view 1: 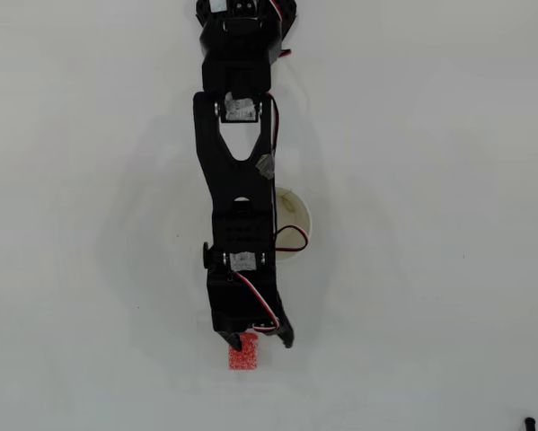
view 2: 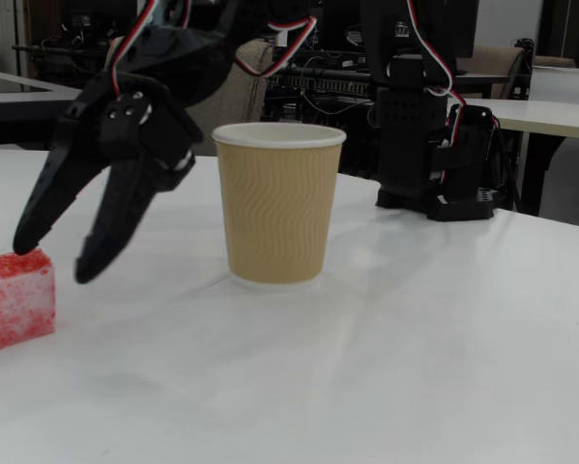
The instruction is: Grasp a red cube and put it in the cup.
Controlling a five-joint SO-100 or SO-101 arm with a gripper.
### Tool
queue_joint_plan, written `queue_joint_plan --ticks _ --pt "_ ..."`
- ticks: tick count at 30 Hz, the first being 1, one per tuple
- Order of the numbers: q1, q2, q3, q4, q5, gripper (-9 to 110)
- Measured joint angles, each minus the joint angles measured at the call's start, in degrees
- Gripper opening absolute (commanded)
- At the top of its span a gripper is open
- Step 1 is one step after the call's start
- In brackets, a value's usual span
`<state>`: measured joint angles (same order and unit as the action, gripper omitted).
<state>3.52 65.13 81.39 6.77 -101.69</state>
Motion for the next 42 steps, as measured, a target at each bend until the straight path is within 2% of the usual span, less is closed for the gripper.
queue_joint_plan --ticks 4,42 --pt "1.1 0.0 0.0 0.0 0.0 38" --pt "2.7 2.1 0.0 3.7 -0.1 37"
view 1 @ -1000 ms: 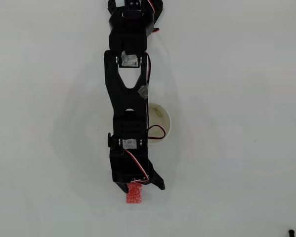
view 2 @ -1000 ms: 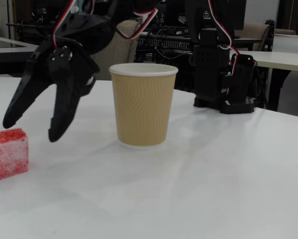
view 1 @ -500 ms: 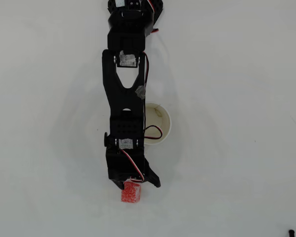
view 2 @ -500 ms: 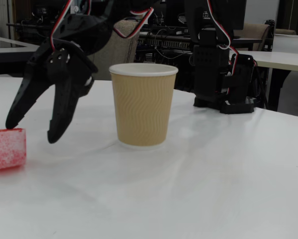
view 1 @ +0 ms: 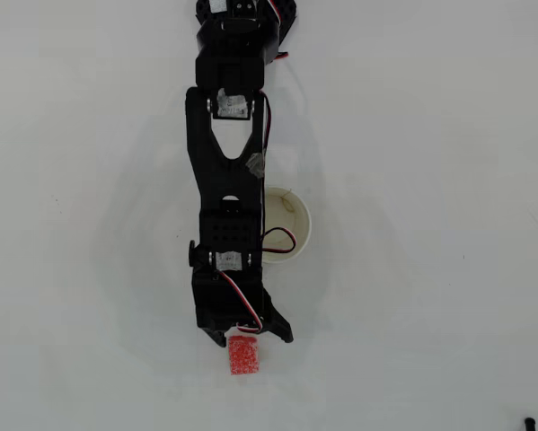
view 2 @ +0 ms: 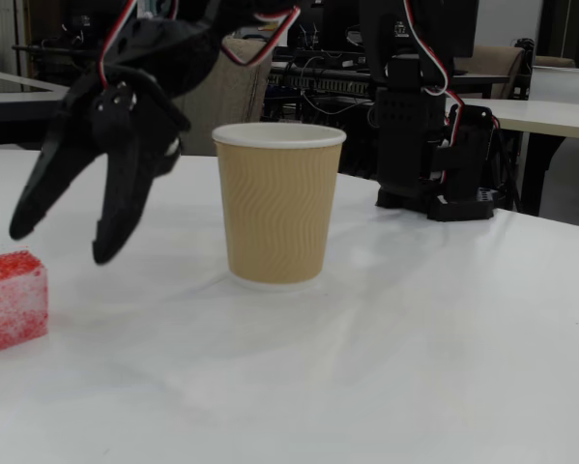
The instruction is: Grasp a red cube and put it in the cup.
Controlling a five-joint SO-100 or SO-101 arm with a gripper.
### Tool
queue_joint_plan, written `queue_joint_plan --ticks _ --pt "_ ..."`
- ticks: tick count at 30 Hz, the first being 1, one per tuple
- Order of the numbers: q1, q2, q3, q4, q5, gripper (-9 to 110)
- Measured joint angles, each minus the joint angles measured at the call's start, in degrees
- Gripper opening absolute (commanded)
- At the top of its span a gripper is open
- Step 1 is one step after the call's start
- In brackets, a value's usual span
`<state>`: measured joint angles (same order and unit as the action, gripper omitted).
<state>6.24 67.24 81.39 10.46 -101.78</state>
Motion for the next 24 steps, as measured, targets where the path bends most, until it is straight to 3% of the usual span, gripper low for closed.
queue_joint_plan --ticks 24 --pt "3.1 0.4 -2.3 -0.9 -0.1 38"
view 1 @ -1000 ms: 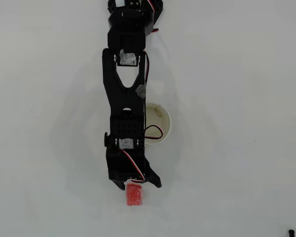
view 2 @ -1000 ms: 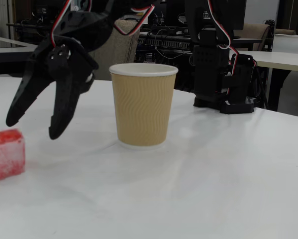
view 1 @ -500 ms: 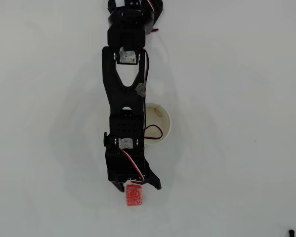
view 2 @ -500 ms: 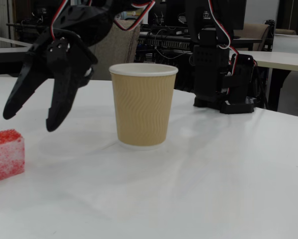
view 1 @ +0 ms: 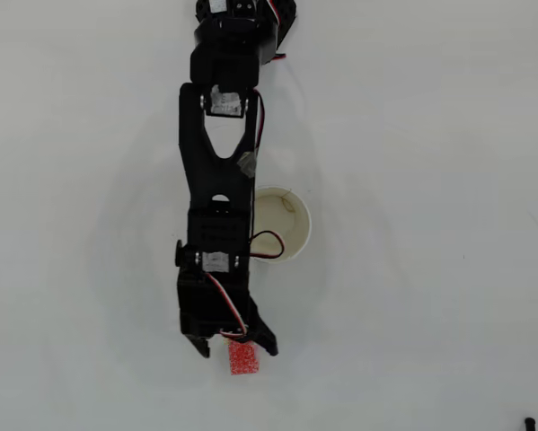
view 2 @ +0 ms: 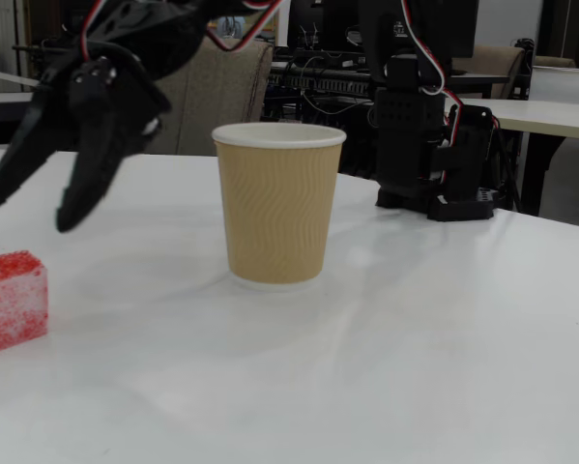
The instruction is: Grasp a red cube and put it in the cup.
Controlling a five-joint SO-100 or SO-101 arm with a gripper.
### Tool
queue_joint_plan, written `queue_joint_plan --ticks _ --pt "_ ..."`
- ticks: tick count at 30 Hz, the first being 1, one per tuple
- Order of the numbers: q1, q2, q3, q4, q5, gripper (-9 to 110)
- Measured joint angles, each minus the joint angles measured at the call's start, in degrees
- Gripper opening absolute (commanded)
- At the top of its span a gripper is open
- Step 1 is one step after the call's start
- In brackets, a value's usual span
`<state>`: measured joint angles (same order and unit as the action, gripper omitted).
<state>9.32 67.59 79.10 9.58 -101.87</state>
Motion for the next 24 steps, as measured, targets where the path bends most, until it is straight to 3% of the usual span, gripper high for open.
queue_joint_plan --ticks 24 --pt "1.0 -8.3 -4.1 -4.6 0.0 38"
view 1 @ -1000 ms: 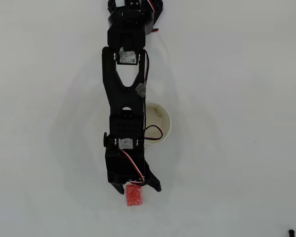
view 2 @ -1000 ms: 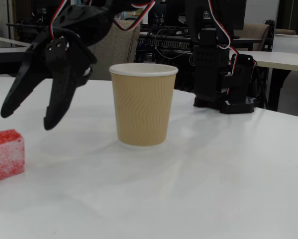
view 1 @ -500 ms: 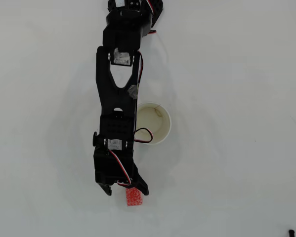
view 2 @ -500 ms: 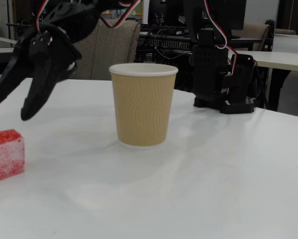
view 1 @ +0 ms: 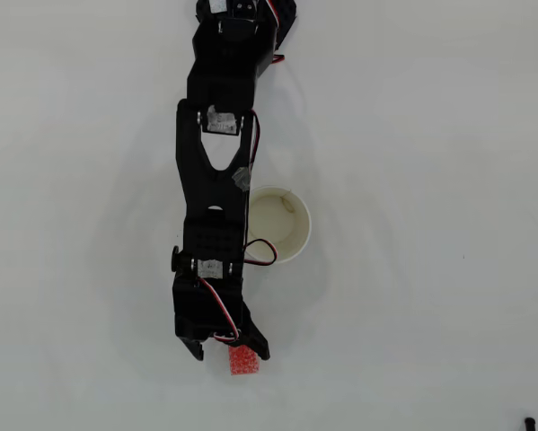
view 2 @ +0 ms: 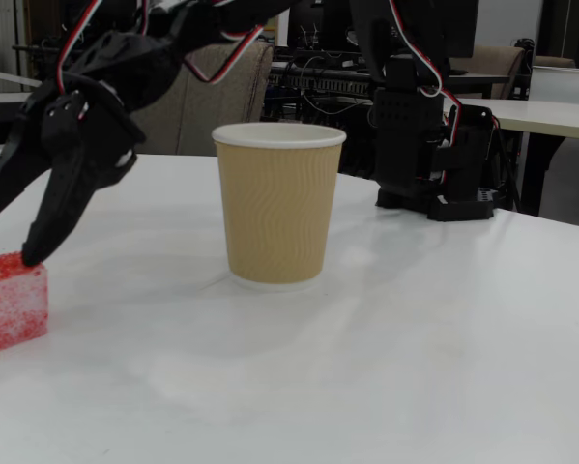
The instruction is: Grasp a red cube and put it in the cup.
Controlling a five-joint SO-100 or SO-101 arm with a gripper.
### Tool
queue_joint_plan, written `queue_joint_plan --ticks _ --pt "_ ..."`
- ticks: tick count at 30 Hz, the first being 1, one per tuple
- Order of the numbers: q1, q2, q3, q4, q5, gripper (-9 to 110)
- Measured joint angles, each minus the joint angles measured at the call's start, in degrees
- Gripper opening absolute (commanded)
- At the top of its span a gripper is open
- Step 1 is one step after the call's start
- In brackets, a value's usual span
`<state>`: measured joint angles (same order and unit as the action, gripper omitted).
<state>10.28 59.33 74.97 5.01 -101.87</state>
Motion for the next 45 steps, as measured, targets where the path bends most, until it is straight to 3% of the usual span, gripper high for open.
queue_joint_plan --ticks 45 --pt "-3.2 -4.3 0.0 1.0 0.0 37"
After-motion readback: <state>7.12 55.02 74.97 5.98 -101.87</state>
